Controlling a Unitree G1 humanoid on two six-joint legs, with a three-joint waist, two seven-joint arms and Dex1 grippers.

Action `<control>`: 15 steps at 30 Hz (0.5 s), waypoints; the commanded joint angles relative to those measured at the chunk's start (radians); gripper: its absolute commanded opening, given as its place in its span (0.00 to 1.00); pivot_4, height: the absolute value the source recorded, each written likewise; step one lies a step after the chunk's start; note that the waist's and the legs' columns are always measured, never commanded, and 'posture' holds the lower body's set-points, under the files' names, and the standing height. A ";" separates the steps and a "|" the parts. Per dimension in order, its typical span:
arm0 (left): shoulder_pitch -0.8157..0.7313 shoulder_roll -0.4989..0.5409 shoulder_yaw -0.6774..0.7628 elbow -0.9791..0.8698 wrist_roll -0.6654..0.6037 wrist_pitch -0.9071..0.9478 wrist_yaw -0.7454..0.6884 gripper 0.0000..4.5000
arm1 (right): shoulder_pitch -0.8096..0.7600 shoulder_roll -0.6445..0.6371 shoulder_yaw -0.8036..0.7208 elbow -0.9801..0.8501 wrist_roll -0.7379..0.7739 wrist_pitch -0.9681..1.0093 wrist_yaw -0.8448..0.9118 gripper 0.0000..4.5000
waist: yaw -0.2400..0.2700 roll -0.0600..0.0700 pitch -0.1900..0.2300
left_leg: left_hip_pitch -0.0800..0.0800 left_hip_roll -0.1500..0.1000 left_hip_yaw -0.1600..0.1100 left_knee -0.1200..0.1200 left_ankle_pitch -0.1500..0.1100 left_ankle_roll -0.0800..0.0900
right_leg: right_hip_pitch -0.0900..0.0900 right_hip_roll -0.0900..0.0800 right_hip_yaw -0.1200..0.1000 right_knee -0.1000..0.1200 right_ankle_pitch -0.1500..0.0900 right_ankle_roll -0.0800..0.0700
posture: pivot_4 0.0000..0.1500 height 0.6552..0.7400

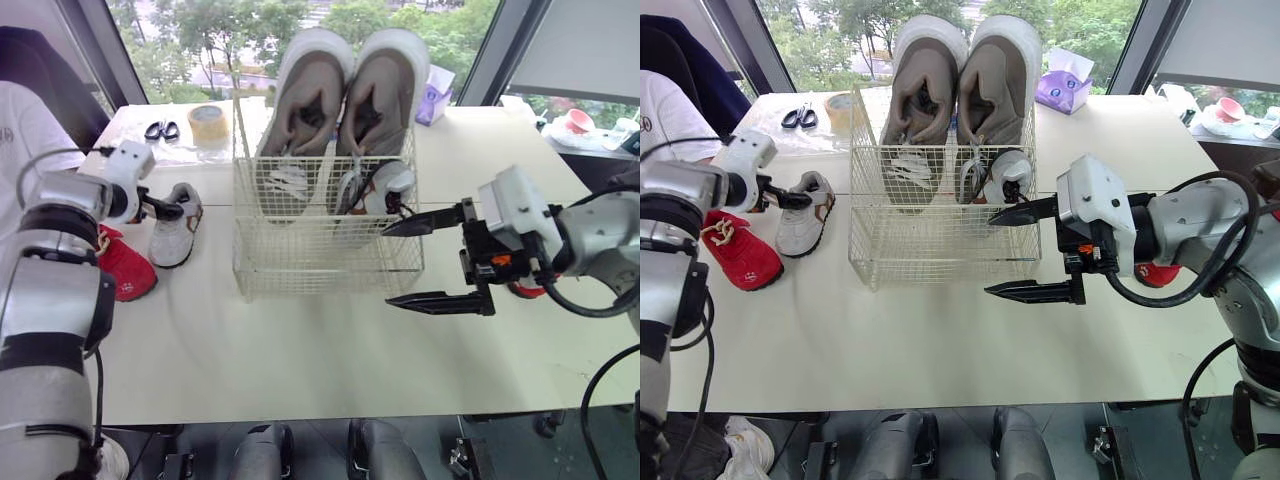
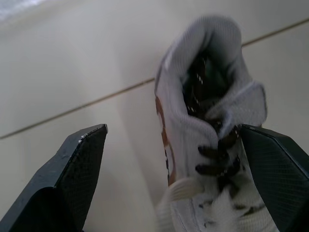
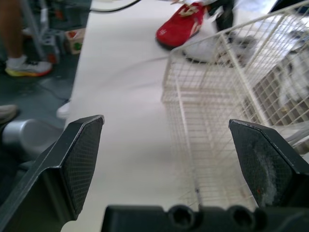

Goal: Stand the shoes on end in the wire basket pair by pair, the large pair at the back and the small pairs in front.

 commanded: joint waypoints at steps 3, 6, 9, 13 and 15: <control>0.034 -0.022 0.075 0.029 0.061 -0.016 0.057 0.51 | 0.037 -0.035 -0.090 -0.069 0.060 0.029 -0.063 1.00 | 0.000 0.000 0.000 | 0.000 0.000 -0.002 0.002 -0.001 0.002 | 0.001 0.000 0.000 0.000 0.000 0.000 | 1.00 1.00; 0.025 -0.032 0.104 0.028 0.076 -0.015 0.049 0.21 | 0.045 -0.041 -0.098 -0.071 0.067 0.025 -0.077 1.00 | 0.000 0.000 0.000 | 0.000 0.001 -0.003 0.005 -0.001 0.002 | 0.002 0.000 0.000 0.003 0.000 0.000 | 1.00 1.00; 0.010 -0.036 0.149 0.024 0.072 -0.014 0.027 0.01 | 0.056 -0.047 -0.095 -0.060 0.063 0.011 -0.078 1.00 | 0.000 0.000 0.000 | 0.000 0.001 -0.004 0.008 -0.001 0.002 | 0.002 0.000 -0.001 0.006 0.000 -0.001 | 1.00 1.00; -0.034 -0.012 0.236 0.016 0.045 0.006 0.074 0.01 | 0.057 -0.057 -0.085 -0.046 0.058 -0.003 -0.072 1.00 | 0.001 0.000 0.000 | -0.002 0.002 -0.006 0.012 -0.002 0.003 | 0.002 0.000 -0.002 0.006 0.000 -0.001 | 1.00 1.00; -0.110 0.016 0.341 0.000 -0.023 0.026 0.167 0.01 | 0.069 -0.071 -0.086 -0.045 0.076 0.012 -0.061 1.00 | 0.001 -0.003 0.001 | -0.004 0.001 -0.006 0.013 -0.002 0.004 | 0.001 0.000 -0.002 0.006 0.000 -0.001 | 1.00 1.00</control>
